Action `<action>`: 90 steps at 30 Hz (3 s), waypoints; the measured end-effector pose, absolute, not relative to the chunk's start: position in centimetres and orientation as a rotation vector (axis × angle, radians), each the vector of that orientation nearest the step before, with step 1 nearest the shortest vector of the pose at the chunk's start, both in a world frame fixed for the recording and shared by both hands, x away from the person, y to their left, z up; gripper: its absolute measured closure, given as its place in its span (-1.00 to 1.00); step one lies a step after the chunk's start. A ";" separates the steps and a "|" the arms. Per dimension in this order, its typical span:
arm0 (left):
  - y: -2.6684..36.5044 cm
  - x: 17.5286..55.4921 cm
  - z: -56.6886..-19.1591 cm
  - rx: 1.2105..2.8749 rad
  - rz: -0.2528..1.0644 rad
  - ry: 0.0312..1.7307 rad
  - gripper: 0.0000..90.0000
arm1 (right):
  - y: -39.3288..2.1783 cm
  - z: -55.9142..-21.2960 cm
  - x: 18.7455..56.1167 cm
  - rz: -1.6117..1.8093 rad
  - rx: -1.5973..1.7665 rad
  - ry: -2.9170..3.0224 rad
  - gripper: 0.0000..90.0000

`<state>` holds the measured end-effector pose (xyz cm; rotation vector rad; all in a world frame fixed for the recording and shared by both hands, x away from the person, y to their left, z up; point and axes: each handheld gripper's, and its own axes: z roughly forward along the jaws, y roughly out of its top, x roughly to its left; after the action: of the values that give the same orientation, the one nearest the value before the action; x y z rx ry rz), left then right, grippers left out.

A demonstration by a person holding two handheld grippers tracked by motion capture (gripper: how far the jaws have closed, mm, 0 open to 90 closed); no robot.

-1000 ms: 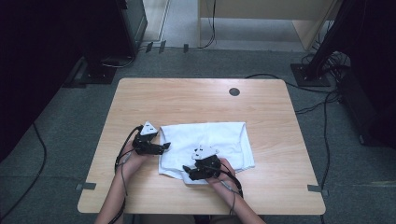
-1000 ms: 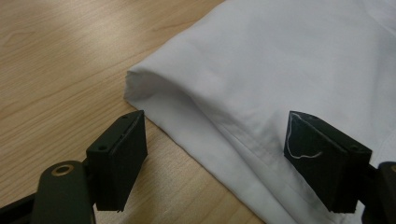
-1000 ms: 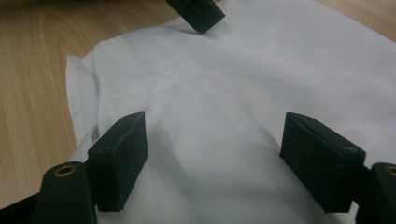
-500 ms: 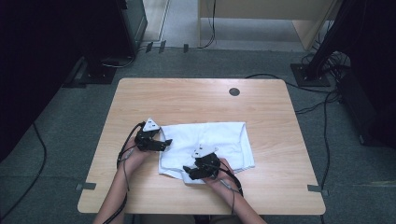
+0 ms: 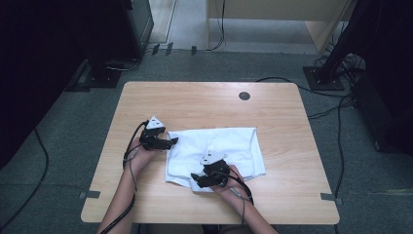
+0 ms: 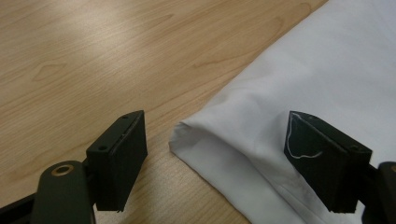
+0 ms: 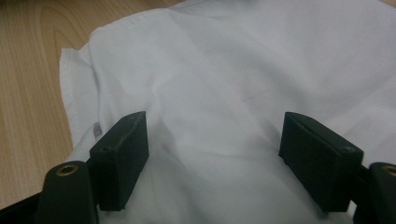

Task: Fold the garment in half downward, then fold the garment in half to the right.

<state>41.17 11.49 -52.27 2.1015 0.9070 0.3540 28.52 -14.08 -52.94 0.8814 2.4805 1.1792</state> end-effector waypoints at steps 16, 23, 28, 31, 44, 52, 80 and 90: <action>11.0 41.4 -52.4 2.158 0.372 0.871 -0.56 | -15.1 -52.7 28.7 1.195 0.868 2.533 -0.38; 11.0 41.3 -52.4 2.161 0.377 0.870 -0.56 | -14.4 -51.5 28.5 1.189 0.952 2.466 -0.33; 11.0 41.3 -52.4 2.160 0.376 0.871 -0.56 | -13.1 -51.5 28.1 1.189 0.961 2.456 -0.29; 11.0 41.3 -52.4 2.161 0.377 0.870 -0.56 | -12.4 -51.7 28.1 1.186 0.969 2.451 -0.28; 11.0 41.4 -52.4 2.155 0.369 0.876 -0.56 | -11.9 -52.7 28.2 1.141 0.938 2.450 -0.26; 11.0 41.4 -52.4 2.159 0.373 0.874 -0.56 | -12.0 -52.7 28.3 1.147 0.930 2.459 -0.25; 11.0 41.3 -52.4 2.161 0.375 0.875 -0.56 | -10.7 -52.5 28.1 1.153 0.914 2.459 -0.23; 11.0 41.3 -52.3 2.161 0.373 0.876 -0.56 | -9.1 -52.3 28.5 1.136 0.893 2.454 -0.22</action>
<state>41.30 11.04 -52.35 2.1605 0.8761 0.3727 28.51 -9.14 -52.27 0.8934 2.4543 1.1358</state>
